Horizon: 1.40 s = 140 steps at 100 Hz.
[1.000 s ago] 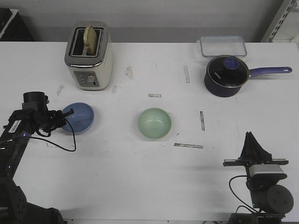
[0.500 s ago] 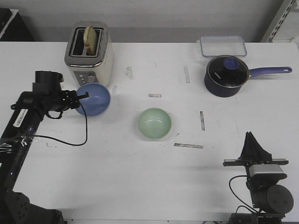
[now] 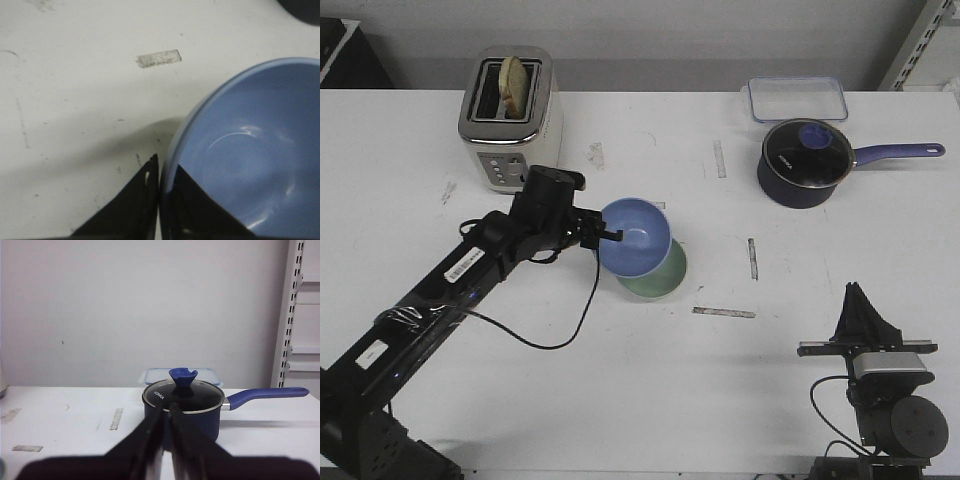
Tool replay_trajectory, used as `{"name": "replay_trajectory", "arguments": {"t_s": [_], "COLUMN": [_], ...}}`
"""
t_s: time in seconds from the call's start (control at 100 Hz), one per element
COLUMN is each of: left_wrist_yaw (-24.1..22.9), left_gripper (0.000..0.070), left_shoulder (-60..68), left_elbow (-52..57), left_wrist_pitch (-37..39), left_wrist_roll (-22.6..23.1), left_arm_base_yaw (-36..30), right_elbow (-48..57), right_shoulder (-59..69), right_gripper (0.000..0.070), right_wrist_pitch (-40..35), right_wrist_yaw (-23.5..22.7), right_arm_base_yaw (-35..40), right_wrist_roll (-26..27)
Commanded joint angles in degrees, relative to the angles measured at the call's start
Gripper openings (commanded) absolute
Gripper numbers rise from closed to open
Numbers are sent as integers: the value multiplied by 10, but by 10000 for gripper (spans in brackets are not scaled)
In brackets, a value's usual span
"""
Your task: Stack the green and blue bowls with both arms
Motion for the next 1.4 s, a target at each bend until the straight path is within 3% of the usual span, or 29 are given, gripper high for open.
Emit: {"name": "replay_trajectory", "arguments": {"t_s": [0.0,0.26,0.43,0.56,0.63,0.95,1.16,1.31,1.39], "left_wrist_yaw": [2,2,10,20,20,19,10,10,11], "left_gripper": [3,26,386,537,572,556,287,180,83], "left_shoulder": [24,59,59,58,56,37,-13,-68,-100], "left_elbow": [11,11,11,11,11,11,-7,-61,-100], "left_wrist_pitch": [6,4,3,3,3,2,16,63,94], "left_wrist_roll": [-2,-2,-2,-8,-10,-10,11,23,25], "left_arm_base_yaw": [-13,-37,-41,-45,-47,-50,-32,-20,-12], "right_elbow": [2,2,2,2,2,2,2,2,2], "right_shoulder": [-1,-1,-1,-1,-1,-1,-1,-1,-1], "right_gripper": [10,10,10,10,10,10,10,10,10], "right_wrist_pitch": [6,6,6,6,6,6,6,6,6], "right_wrist_yaw": [0,0,0,0,0,0,0,0,0], "right_arm_base_yaw": [0,0,0,0,0,0,0,0,0], "right_wrist_roll": [3,3,3,3,4,4,4,3,3]}}
